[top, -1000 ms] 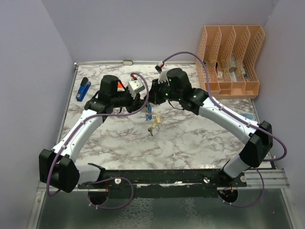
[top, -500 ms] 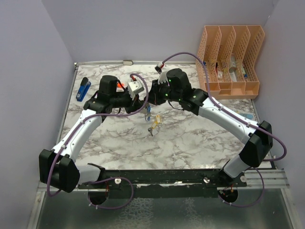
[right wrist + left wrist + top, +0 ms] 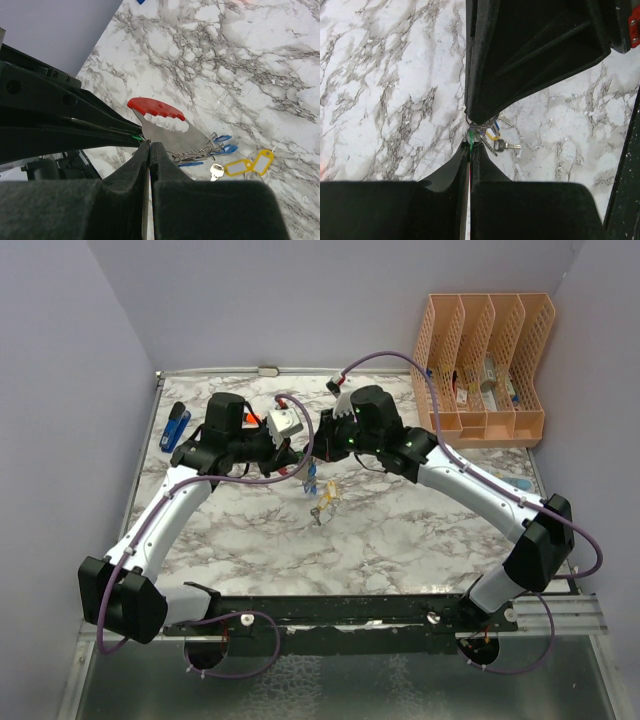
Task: Put the keys on the keyring
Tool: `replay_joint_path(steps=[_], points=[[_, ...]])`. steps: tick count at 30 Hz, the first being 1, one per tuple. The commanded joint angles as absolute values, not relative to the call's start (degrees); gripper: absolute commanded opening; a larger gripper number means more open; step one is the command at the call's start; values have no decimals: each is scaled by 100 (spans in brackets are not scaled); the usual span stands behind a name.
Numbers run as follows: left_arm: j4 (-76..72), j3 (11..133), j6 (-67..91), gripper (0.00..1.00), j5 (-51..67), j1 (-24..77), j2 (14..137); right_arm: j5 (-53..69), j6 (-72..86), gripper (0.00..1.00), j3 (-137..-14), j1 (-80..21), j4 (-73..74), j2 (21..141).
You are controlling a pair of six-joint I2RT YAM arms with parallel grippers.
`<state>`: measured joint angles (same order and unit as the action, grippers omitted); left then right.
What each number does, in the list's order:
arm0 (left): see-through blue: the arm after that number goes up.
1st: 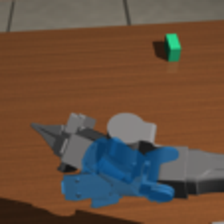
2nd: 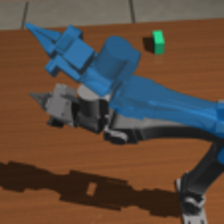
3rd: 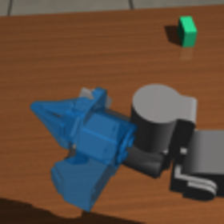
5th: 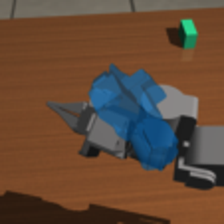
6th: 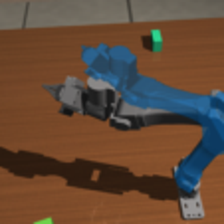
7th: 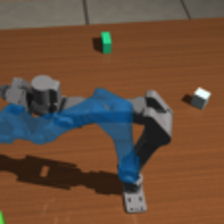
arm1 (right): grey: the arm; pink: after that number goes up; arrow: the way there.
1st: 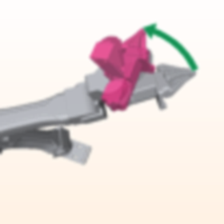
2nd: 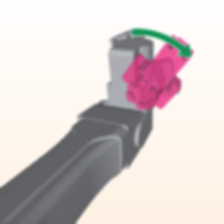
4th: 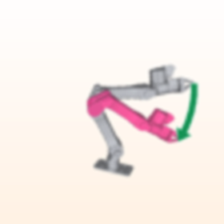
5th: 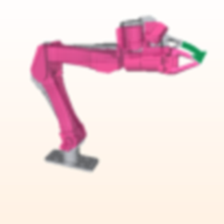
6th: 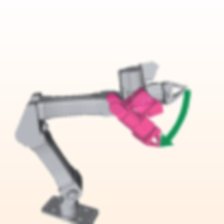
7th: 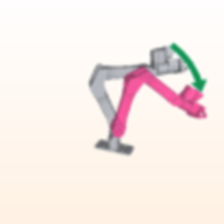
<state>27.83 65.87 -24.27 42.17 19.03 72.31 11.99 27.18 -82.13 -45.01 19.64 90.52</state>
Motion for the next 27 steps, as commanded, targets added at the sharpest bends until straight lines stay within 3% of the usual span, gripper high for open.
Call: replay_joint_path(steps=[1,13,27], points=[[2914,6844,-2752,0,3908,1839,7104,1354,2678,1,-8124,-4500,1925,8816],[3098,7125,-3083,0,3704,1802,7158,1919,2636,1,-7709,-4492,1654,8625],[4340,7681,-4357,0,4871,1803,7250,3410,1588,1,-7427,-4032,1421,8717]])
